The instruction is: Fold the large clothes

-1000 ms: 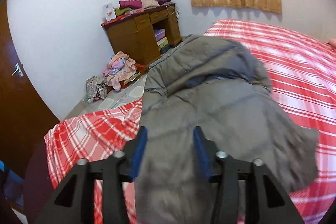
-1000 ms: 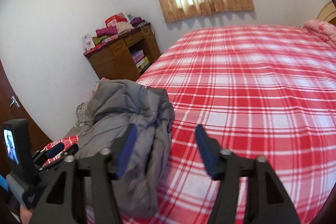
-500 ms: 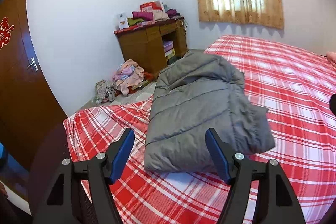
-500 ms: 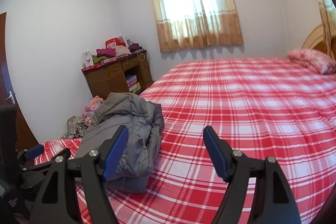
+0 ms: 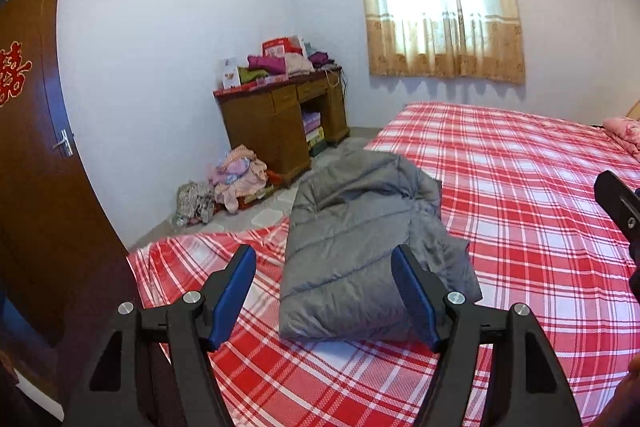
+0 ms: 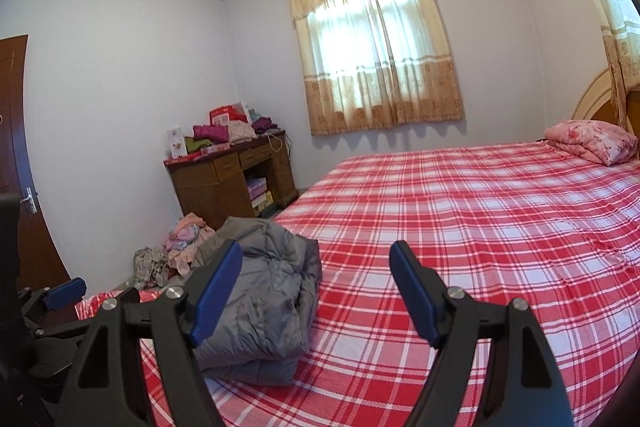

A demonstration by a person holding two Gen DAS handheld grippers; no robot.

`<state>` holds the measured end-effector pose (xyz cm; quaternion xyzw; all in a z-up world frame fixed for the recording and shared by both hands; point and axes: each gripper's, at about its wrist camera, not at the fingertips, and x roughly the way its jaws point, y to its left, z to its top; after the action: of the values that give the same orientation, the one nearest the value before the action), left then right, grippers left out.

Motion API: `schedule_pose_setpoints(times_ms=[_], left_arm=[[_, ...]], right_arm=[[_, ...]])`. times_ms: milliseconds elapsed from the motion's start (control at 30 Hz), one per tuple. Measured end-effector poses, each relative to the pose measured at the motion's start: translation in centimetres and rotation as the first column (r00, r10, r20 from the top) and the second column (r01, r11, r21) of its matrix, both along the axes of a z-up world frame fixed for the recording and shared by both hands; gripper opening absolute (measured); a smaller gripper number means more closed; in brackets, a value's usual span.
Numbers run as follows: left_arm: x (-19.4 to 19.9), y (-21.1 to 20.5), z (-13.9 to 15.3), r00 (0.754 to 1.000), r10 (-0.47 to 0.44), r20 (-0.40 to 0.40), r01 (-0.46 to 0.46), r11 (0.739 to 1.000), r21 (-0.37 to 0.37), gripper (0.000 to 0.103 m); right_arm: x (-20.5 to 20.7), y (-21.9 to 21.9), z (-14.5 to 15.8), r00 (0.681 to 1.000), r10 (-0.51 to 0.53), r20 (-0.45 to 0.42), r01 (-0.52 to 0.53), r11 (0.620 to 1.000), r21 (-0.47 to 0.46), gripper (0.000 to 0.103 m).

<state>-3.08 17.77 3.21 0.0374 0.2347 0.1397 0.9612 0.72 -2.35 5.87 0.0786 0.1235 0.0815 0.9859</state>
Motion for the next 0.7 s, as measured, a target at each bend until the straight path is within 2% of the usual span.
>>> schedule_pose_setpoints(times_ms=[133,700], left_arm=[[-0.44,-0.03,0.72,1.000,0.002,0.024,-0.002,1.000,0.006,0.071],[-0.81,0.39,1.16,1.000,0.012,0.023,-0.012,1.000,-0.001,0.071]], right_arm=[[-0.04,0.21,0.11,1.000,0.003,0.005,-0.003,1.000,0.002,0.079],[-0.53,0.13,0.34,1.000,0.002,0.019,-0.002,1.000,0.003,0.079]])
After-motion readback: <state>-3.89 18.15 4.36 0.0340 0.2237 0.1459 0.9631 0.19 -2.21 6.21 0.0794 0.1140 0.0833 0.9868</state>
